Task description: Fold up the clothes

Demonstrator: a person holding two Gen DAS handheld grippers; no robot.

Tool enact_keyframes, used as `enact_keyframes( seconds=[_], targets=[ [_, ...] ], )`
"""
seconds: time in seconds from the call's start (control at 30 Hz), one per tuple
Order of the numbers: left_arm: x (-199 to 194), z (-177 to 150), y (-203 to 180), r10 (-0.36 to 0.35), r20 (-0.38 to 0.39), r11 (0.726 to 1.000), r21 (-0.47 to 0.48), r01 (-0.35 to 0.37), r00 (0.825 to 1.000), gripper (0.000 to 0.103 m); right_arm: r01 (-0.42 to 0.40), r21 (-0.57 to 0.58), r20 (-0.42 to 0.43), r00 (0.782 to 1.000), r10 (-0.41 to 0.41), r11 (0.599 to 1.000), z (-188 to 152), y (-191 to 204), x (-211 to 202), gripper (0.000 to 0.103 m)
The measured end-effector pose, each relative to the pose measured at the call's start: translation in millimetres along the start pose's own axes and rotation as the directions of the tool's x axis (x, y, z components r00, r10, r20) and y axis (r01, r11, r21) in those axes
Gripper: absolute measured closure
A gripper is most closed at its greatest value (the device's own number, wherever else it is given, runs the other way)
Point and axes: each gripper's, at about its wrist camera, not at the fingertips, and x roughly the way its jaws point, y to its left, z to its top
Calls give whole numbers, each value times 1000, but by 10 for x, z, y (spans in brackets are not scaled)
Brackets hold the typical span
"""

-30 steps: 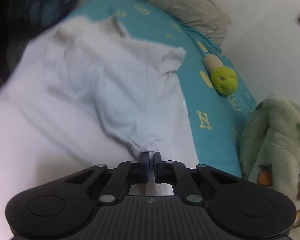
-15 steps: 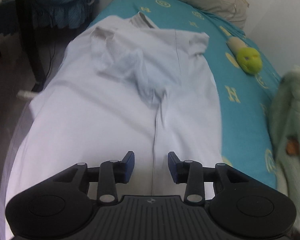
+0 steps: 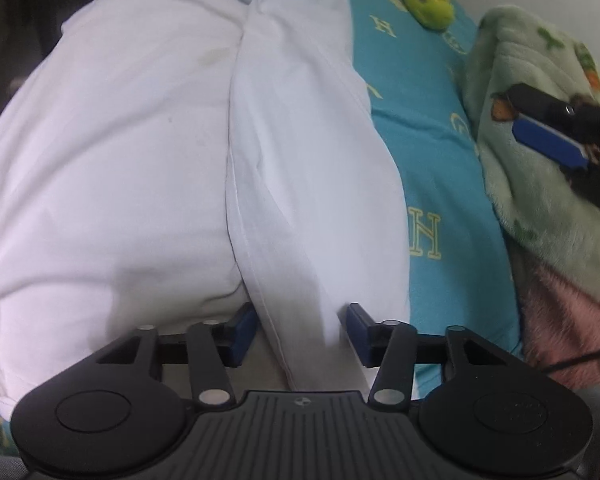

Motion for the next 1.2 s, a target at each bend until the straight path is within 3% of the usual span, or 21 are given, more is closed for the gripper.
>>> enact_keyframes(
  seconds=[0.03,0.13,0.23,0.33,0.37,0.5,0.57,0.63,0.7,0.73,0.97,1.07,1.2],
  targets=[
    [13,-53,-11,-3,-9,1000,7,3,1000,96,7,9,2,1000,-7,1000,2,-23,-1,59],
    [-118,-91,96,12,-22,1000,28,-11,1000,99,23,21,10,1000,-23,1000,11,-43,12,59],
    [-246,-95,264,100,-53,994,40,-98,994,98,35,31,20,999,-35,999,26,-55,23,59],
    [-316,-130,367,176,-87,984,49,-172,981,81,40,39,30,999,-41,998,47,-70,16,59],
    [-367,-156,349,204,-62,977,70,-200,977,74,41,43,33,999,-42,998,54,-78,12,59],
    [-649,-314,69,258,152,939,195,-285,954,53,53,78,47,997,-57,996,83,-158,-31,59],
    [-718,-407,-148,204,230,928,263,-262,952,43,55,104,59,996,-61,993,108,-208,-65,59],
    [-684,-509,-377,147,262,917,326,-231,954,38,38,147,70,996,-49,988,146,-280,-105,51],
    [-617,-596,-588,104,281,897,388,-212,954,38,10,200,80,996,-27,980,181,-367,-139,15],
    [-553,-626,-675,97,281,882,420,-213,955,38,9,221,90,995,-30,975,184,-401,-159,10],
    [31,-844,-1000,65,212,769,612,-184,975,39,36,278,97,993,-66,960,184,-519,-185,12],
    [151,-873,-943,94,183,757,625,-190,979,44,2,275,105,994,-32,962,195,-486,-148,12],
    [157,-818,-842,74,170,784,600,-162,983,60,-78,240,105,993,54,968,390,-385,63,12]
  ],
)
